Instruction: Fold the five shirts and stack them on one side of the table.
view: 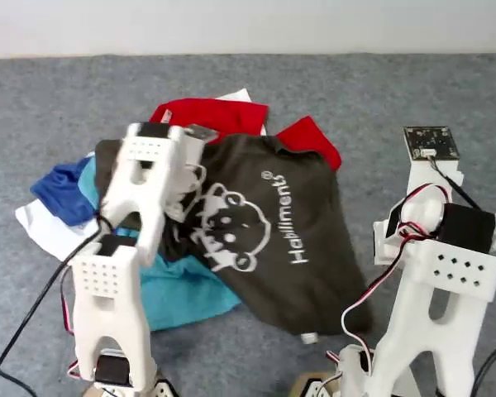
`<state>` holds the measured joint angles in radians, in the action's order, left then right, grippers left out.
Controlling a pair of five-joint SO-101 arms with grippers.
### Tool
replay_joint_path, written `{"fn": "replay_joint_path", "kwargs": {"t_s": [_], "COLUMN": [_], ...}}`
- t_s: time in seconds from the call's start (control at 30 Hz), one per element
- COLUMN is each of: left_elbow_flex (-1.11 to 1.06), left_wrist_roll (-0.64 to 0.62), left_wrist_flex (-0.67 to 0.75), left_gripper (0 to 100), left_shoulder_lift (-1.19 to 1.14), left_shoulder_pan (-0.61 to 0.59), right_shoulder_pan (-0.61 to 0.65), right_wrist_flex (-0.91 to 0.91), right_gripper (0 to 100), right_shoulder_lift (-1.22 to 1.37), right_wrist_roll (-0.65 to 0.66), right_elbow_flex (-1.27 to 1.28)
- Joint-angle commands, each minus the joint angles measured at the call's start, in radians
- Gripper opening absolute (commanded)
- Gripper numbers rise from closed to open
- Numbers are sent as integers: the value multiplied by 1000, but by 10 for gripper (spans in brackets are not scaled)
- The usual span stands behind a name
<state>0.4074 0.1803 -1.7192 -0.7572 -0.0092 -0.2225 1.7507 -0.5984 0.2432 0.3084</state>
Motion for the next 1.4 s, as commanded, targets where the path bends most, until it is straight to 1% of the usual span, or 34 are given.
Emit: {"fn": "replay_joint_path", "kwargs": {"t_s": [0.0, 0.07, 0.2, 0.47, 0.63, 1.0, 1.17, 1.37], "left_elbow_flex": [61, 107, 140, 137, 137, 153, 274, 440], "left_wrist_roll": [8, 9, 60, 141, 199, 339, 344, 342], "left_wrist_flex": [-6, -31, -35, -35, -35, -34, -32, -34], "left_gripper": [8, 8, 7, 7, 6, 7, 7, 7], "left_shoulder_lift": [-34, -34, 17, 276, 374, 397, 397, 397], "left_shoulder_pan": [-193, -278, -416, -582, -697, -996, -1106, -1185], "right_shoulder_pan": [-10, -10, -7, -5, -5, -4, -4, 19], "right_wrist_flex": [36, 36, 33, 30, 30, 30, 30, 28], "right_gripper": [303, 303, 303, 303, 303, 303, 303, 303], "right_shoulder_lift": [-10, -10, -10, -10, -10, -5, -2, -1], "right_wrist_roll": [9, 9, 11, 11, 11, 11, 11, 11], "right_elbow_flex": [-49, -49, -49, -49, -51, -51, -51, -51]}}
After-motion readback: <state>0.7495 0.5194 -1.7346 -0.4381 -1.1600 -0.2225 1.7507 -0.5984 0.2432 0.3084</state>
